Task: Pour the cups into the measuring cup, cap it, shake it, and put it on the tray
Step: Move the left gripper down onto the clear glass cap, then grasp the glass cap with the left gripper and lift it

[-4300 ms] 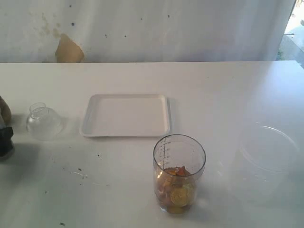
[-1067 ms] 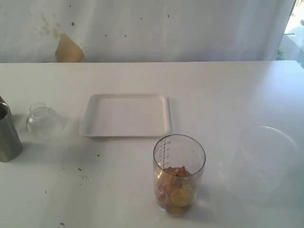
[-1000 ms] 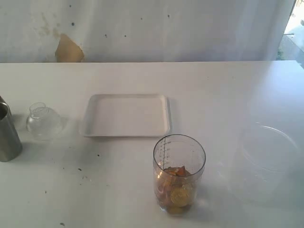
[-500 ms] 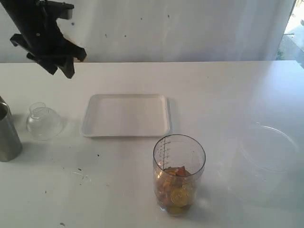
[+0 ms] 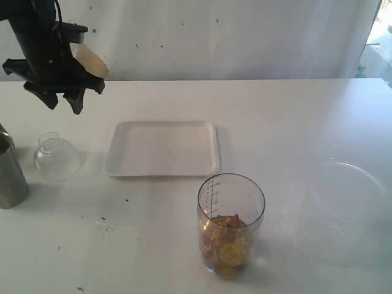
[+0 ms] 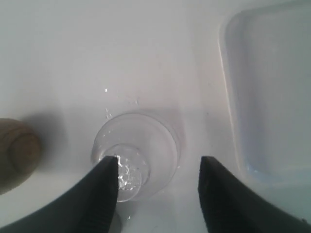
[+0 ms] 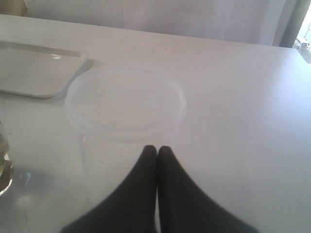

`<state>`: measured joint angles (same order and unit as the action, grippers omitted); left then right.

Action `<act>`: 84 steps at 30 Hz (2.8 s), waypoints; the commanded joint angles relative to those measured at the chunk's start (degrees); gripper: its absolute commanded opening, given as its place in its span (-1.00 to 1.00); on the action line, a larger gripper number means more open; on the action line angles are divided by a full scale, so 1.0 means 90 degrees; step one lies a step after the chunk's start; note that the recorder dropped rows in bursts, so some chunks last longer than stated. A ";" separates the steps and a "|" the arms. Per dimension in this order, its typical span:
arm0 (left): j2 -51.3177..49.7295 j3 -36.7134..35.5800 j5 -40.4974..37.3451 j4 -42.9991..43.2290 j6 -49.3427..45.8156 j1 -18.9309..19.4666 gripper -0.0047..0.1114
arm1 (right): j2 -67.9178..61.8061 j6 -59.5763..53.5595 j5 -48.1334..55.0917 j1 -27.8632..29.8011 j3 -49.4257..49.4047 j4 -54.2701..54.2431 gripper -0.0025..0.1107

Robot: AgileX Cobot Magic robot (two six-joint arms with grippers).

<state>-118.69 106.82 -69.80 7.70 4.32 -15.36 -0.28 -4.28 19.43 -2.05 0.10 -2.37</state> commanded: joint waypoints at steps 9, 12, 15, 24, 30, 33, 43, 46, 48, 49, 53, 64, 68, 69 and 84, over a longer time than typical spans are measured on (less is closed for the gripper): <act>0.0046 -0.0821 -0.0018 0.0146 -0.0033 0.0042 -0.07 | 0.0032 -0.0001 -0.0014 -0.0024 -0.0011 0.0029 -0.96; 0.0007 -0.0989 -0.0018 0.0146 0.0013 0.0042 -0.07 | 0.0032 -0.0001 -0.0014 -0.0024 -0.0011 0.0029 -0.96; 0.0007 -0.1204 -0.0018 0.0396 0.0158 0.0042 -0.07 | 0.0032 -0.0001 -0.0014 -0.0024 -0.0011 0.0029 -0.96; 0.0007 -0.1349 0.0660 -0.0304 -0.0040 0.0042 -0.07 | 0.0032 -0.0001 -0.0014 -0.0024 -0.0011 0.0029 -0.96; 0.0007 -0.1349 0.0518 -0.0136 -0.0162 0.0042 -0.07 | 0.0032 -0.0001 -0.0014 -0.0024 -0.0011 0.0029 -0.96; 0.0038 -0.1306 0.0371 -0.0119 -0.0200 0.0042 -0.07 | 0.0032 -0.0001 -0.0014 -0.0024 -0.0011 0.0029 -0.96; 0.0294 -0.1346 0.1081 -0.0395 -0.0344 0.0042 -0.07 | 0.0032 -0.0001 -0.0014 -0.0024 -0.0011 0.0029 -0.96; 0.0070 -0.1362 0.1077 -0.0381 -0.0374 0.0042 -0.07 | 0.0032 -0.0001 -0.0014 -0.0024 -0.0011 0.0029 -0.96; -0.0055 -0.1362 0.1010 -0.0335 -0.0374 0.0042 -0.10 | 0.0032 -0.0001 -0.0014 -0.0024 -0.0011 0.0029 -0.96; -0.0114 -0.1373 0.0980 -0.0277 -0.0374 0.0042 -0.17 | 0.0032 -0.0001 -0.0014 -0.0024 -0.0011 0.0029 -0.96; -0.0111 -0.1373 0.0998 -0.0358 -0.0767 0.0029 -0.85 | 0.0032 -0.0001 -0.0014 -0.0024 -0.0011 0.0029 -0.96; 0.0803 0.0222 -0.0018 -0.0422 -0.1329 -0.1071 -0.92 | 0.0032 -0.0001 -0.0014 -0.0024 -0.0011 0.0029 -0.96; 0.1386 0.0347 -0.0018 -0.0955 -0.1625 -0.1906 -0.92 | 0.0032 -0.0001 -0.0014 -0.0024 -0.0011 0.0029 -0.96; 0.1596 0.0315 -0.0018 -0.1179 -0.1613 -0.2263 -0.92 | 0.0032 -0.0001 -0.0014 -0.0024 -0.0011 0.0029 -0.96; 0.2081 -0.0389 -0.0018 -0.0578 -0.0936 -0.5190 -0.92 | 0.0032 -0.0001 -0.0014 -0.0024 -0.0011 0.0029 -0.96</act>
<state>-100.79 103.36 -69.97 1.00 -5.70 -61.72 -0.28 -4.28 19.43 -2.05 0.10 -2.37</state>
